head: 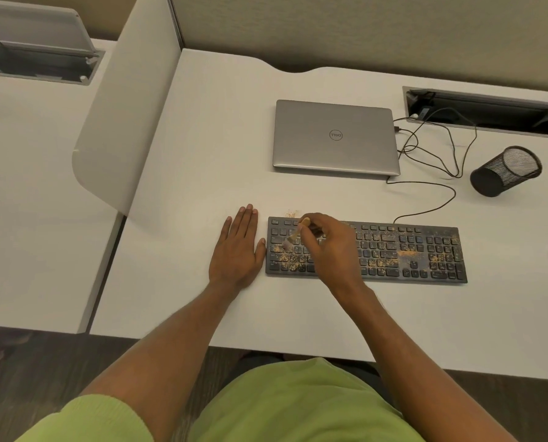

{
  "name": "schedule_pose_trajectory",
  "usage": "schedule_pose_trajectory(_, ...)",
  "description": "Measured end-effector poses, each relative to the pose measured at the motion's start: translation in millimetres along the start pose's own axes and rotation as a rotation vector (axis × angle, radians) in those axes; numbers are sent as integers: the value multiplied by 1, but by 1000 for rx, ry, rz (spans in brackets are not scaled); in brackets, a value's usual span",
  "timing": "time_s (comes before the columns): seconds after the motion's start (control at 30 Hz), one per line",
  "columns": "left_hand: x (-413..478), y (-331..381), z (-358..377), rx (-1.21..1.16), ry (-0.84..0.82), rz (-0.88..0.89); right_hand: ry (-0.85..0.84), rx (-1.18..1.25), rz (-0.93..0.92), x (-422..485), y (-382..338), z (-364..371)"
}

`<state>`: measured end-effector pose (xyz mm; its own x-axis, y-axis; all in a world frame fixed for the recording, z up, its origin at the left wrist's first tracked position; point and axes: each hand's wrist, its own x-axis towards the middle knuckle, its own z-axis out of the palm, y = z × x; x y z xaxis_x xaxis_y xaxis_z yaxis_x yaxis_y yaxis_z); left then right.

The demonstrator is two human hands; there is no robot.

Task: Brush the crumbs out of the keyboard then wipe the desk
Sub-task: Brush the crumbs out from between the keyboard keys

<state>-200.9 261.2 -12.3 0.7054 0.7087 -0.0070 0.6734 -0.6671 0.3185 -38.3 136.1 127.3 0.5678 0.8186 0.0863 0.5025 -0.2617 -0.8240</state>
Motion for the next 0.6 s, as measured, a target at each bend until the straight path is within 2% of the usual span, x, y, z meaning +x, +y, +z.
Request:
schedule_pose_trajectory(0.3, 0, 0, 0, 6, -7, -3, 18, -93, -49, -1, 5, 7)
schedule_pose_trajectory(0.47, 0, 1, -1, 8, -10, -2, -10, 3, 9, -8, 6, 3)
schedule_pose_trajectory(0.6, 0, 1, -1, 2, -1, -1, 43, 65, 38, -8, 5, 2)
